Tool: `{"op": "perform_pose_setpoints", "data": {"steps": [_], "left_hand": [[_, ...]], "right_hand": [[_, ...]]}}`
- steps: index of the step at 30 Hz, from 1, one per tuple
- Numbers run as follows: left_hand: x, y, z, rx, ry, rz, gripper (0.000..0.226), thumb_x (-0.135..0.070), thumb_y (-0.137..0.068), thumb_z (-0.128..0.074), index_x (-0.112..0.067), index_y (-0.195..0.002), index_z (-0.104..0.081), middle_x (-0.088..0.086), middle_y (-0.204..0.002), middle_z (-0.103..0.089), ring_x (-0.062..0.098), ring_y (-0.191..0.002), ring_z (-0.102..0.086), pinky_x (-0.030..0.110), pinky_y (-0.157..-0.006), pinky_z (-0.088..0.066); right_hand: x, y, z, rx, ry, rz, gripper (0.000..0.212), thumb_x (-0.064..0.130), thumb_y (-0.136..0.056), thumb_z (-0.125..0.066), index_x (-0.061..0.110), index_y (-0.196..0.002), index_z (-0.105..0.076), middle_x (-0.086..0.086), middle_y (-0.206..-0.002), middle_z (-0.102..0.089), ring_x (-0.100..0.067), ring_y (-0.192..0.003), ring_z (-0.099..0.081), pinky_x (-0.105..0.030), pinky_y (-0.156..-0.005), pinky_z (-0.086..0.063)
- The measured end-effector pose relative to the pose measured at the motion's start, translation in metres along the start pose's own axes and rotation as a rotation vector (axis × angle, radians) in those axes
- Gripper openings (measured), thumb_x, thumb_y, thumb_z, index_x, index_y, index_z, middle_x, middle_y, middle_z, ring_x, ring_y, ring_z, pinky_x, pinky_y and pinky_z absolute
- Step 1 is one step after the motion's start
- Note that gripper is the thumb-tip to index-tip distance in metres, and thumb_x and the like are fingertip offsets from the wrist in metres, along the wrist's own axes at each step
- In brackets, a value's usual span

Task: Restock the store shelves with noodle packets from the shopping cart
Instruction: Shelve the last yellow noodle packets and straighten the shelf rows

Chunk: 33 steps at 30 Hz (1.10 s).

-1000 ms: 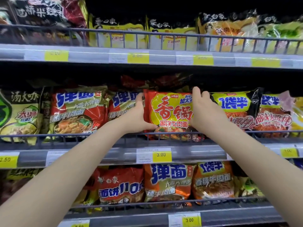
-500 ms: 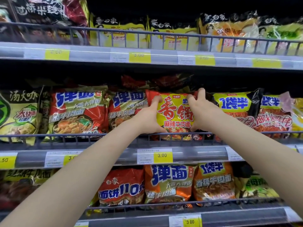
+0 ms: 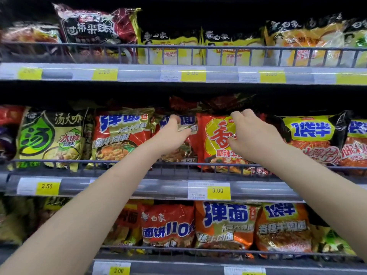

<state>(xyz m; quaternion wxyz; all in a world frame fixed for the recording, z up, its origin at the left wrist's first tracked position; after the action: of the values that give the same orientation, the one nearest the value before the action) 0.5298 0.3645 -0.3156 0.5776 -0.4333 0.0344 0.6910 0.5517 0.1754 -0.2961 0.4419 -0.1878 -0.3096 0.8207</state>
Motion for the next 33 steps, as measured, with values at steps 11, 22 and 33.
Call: {"op": "perform_pose_setpoints", "data": {"steps": [11, 22, 33], "left_hand": [[0.036, -0.002, 0.018, -0.060, 0.374, 0.366, 0.040, -0.023, -0.092, -0.049, -0.008, -0.130, -0.047, 0.013, -0.135, -0.051, 0.031, -0.119, -0.049, 0.048, -0.101, -0.041], [0.041, -0.008, 0.000, -0.015, 0.333, 0.417, 0.046, -0.022, -0.096, -0.044, -0.005, -0.138, -0.037, 0.010, -0.144, -0.041, 0.027, -0.130, -0.038, 0.040, -0.106, -0.030], [0.041, -0.014, -0.007, -0.039, 0.242, 0.404, 0.023, -0.017, -0.096, -0.041, -0.003, -0.108, -0.055, 0.010, -0.113, -0.060, 0.025, -0.105, -0.054, 0.034, -0.093, -0.044]], "right_hand": [[0.086, -0.017, -0.039, 0.348, -0.567, -0.021, 0.007, 0.009, -0.089, -0.045, 0.006, -0.089, -0.052, -0.011, -0.092, -0.055, -0.021, -0.073, -0.049, -0.026, -0.052, -0.036], [0.100, -0.030, -0.062, 0.432, -0.573, -0.087, 0.023, 0.006, -0.093, -0.040, 0.000, -0.114, -0.048, -0.018, -0.114, -0.055, -0.019, -0.069, -0.046, -0.024, -0.045, -0.029], [0.101, -0.044, -0.070, 0.480, -0.396, -0.057, 0.033, 0.006, -0.097, -0.036, -0.003, -0.124, -0.052, -0.016, -0.117, -0.056, -0.026, -0.097, -0.051, -0.032, -0.084, -0.044]]}}
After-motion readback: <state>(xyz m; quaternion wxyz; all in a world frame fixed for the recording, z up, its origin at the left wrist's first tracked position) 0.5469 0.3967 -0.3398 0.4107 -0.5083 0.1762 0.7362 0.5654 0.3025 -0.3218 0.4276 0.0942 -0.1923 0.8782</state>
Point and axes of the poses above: each hand's wrist, its own y-axis away from the middle knuckle, its own z-axis out of the back of the hand, x = y × z, the point moved 4 cm from there along -y, towards the middle knuckle
